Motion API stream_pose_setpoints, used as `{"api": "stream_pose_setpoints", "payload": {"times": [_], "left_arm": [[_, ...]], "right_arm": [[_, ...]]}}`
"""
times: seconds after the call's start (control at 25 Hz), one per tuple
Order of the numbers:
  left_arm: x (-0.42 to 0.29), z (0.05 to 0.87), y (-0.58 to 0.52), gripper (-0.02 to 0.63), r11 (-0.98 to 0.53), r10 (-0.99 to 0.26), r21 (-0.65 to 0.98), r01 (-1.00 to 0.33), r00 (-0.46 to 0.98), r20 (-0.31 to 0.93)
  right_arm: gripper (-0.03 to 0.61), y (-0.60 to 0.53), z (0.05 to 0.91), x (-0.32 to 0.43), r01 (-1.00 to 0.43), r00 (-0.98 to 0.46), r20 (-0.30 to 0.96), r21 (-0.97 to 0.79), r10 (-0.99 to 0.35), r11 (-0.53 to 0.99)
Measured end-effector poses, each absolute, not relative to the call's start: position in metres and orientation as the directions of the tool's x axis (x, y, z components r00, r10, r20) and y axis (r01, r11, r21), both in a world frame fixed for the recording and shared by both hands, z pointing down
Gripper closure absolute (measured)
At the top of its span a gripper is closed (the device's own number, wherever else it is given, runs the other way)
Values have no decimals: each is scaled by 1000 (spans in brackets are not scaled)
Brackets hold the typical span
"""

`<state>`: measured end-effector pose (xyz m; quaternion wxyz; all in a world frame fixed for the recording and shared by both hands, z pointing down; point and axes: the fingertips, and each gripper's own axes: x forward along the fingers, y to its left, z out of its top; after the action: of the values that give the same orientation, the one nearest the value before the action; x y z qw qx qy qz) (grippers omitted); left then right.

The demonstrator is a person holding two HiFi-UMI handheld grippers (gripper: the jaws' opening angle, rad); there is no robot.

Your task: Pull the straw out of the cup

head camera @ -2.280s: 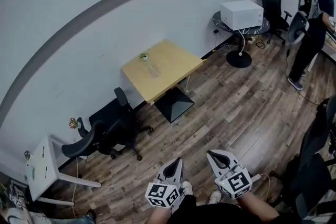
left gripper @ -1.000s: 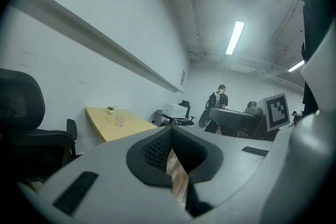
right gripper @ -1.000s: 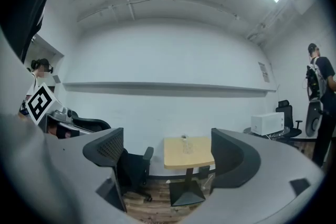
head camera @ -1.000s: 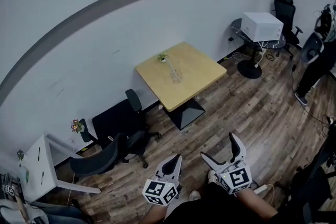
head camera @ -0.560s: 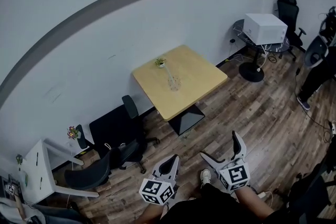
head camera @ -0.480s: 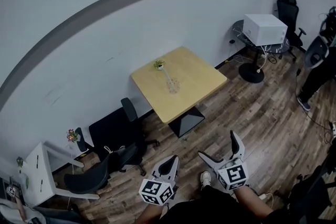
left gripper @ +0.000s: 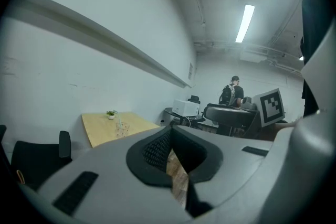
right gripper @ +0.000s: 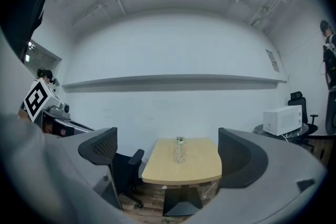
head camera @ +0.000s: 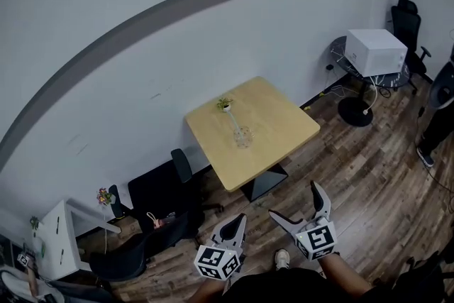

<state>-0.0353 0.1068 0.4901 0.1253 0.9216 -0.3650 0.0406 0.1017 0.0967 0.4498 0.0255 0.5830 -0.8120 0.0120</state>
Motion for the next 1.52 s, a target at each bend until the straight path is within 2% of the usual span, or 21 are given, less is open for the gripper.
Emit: {"api": "stream_pose_setpoints", "payload": {"times": [0.44, 0.64, 0.84, 1.2, 1.52], "left_arm": [[-12, 493, 50, 595, -664, -708, 166, -729, 684, 175], [-5, 494, 38, 595, -650, -717, 184, -738, 675, 174], [-14, 500, 16, 595, -621, -736, 199, -758, 651, 185], [-46, 521, -48, 595, -562, -772, 223, -797, 602, 204], [-60, 511, -135, 595, -592, -759, 188, -783, 621, 197]], "right_arm": [[-18, 27, 452, 114, -916, -400, 48, -28, -915, 399], [-17, 14, 459, 104, -890, -455, 119, -13, -883, 457], [-17, -14, 466, 98, -882, -471, 84, -44, -878, 469], [-17, -86, 485, 73, -855, -516, 147, -32, -844, 517], [-17, -176, 485, 47, -849, -525, 148, -29, -838, 527]]}}
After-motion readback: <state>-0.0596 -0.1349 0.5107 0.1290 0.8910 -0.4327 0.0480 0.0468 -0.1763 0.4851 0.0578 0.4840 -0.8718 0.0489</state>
